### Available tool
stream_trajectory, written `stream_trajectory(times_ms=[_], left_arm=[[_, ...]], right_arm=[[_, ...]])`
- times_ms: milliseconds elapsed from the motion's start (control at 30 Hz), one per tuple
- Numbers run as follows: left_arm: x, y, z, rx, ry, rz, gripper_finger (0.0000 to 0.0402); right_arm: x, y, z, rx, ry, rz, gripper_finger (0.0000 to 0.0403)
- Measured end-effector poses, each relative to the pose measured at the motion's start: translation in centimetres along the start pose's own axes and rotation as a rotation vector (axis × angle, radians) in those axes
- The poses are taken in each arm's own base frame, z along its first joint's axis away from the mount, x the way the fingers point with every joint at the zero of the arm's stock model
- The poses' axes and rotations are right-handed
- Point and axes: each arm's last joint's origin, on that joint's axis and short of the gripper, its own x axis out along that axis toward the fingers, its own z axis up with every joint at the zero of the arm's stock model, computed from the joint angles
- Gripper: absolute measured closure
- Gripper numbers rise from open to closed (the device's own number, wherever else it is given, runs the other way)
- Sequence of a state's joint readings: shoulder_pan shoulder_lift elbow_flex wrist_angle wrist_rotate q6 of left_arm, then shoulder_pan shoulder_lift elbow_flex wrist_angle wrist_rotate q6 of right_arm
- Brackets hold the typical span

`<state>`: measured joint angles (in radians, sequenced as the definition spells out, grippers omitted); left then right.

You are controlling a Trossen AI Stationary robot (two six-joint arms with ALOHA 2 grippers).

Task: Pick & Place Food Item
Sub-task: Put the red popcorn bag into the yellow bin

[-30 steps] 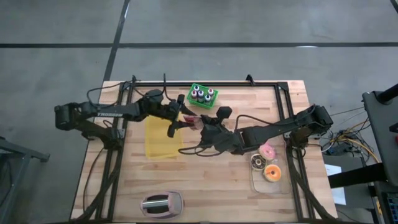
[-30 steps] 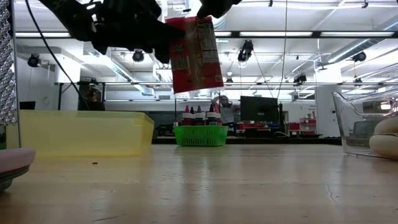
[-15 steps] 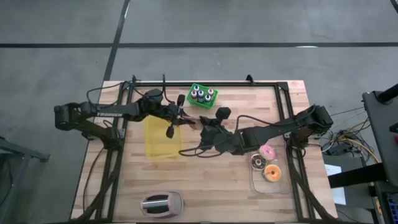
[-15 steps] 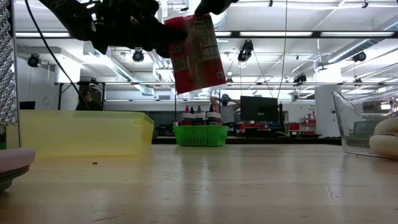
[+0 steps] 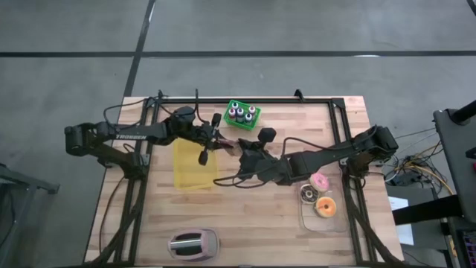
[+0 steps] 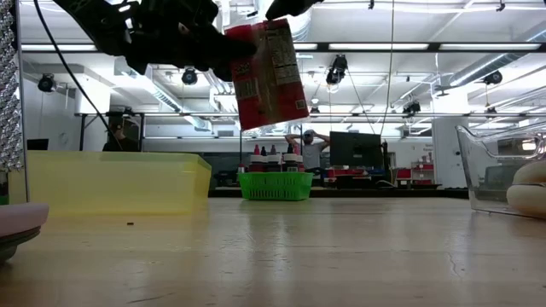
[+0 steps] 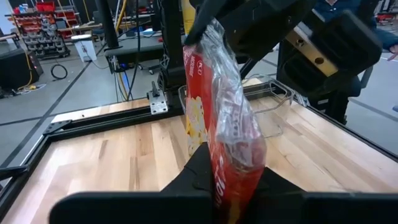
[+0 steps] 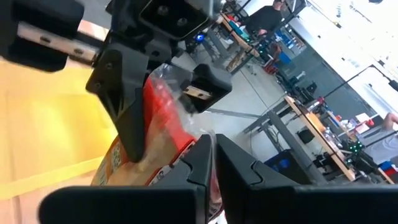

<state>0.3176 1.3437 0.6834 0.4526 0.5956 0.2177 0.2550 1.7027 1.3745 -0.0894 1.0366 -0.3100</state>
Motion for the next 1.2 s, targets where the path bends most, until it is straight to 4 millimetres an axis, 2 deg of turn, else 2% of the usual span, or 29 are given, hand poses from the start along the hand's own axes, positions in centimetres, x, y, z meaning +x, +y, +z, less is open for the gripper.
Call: stream_trajectory(times_ms=[200, 433, 567, 800, 1033, 1200], left_arm=[[0.0, -0.1, -0.4, -0.009, 0.033, 0.002, 0.0383], [-0.2, -0.1, -0.3, 0.013, 0.043, 0.024, 0.0383], [-0.9, -0.3, 0.4, 0.046, 0.053, 0.065, 0.0383], [-4.2, -1.5, 2.7, 0.133, 0.097, 0.206, 0.0383], [-8.3, -3.4, 4.4, 0.177, 0.166, 0.366, 0.0383], [-9.9, -4.5, 3.4, 0.149, 0.239, 0.431, 0.0383]], right_arm=[[-0.1, -0.7, 0.9, 0.017, -0.010, -0.020, 0.0346], [-0.5, -1.9, 2.3, 0.003, 0.012, -0.016, 0.0276], [-0.6, -2.9, 2.6, -0.014, 0.058, -0.015, 0.0230], [-1.1, -3.8, 2.2, -0.075, 0.119, -0.077, 0.0164], [-1.6, -3.8, 0.2, -0.064, 0.141, -0.019, 0.0157], [-1.9, -3.6, -1.7, -0.051, 0.159, 0.013, 0.0156]])
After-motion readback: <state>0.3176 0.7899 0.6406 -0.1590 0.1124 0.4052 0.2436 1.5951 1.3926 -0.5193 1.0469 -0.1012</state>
